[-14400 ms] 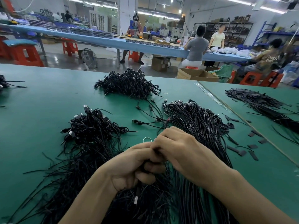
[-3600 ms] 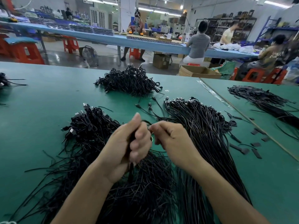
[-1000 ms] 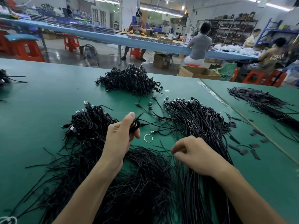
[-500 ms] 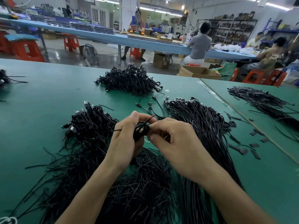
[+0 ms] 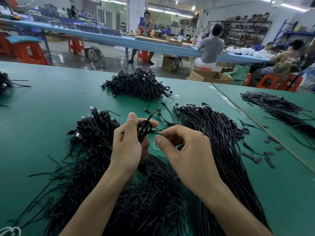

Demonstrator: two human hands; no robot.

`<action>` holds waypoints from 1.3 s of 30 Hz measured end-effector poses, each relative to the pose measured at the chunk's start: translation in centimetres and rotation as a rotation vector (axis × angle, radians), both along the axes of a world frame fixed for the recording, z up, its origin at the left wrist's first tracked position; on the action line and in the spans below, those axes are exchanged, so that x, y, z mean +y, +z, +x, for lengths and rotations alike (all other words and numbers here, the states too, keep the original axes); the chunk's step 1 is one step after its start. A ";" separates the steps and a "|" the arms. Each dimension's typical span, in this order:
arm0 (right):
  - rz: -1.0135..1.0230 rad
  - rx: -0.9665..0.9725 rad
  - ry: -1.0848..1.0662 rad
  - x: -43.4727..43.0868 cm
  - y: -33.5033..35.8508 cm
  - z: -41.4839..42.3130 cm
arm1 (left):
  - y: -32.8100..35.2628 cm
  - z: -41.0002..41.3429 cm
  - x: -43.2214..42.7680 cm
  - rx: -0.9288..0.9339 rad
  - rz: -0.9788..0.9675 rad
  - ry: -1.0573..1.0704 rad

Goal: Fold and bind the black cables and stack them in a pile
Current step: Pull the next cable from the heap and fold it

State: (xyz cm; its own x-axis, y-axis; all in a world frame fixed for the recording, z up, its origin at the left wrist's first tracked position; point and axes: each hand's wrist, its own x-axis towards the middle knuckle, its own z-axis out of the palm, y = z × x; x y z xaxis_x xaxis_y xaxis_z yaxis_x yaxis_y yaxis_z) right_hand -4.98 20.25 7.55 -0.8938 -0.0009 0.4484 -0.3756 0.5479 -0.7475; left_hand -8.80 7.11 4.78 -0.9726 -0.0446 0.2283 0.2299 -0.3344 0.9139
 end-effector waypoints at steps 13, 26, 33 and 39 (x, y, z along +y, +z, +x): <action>0.226 0.085 -0.035 0.2 0.2 0.2 | -0.1 0.3 0.3 0.023 -0.010 -0.009; 1.070 0.349 0.257 -0.4 3.4 0.7 | -1.2 0.3 -0.4 -0.193 -0.226 -0.329; 0.760 0.067 0.235 0.5 3.1 -0.1 | -0.8 0.0 -0.6 -0.477 -0.065 -0.650; 0.574 -0.149 0.238 1.5 3.0 -0.6 | -0.2 0.6 -0.8 -0.128 -0.338 -0.858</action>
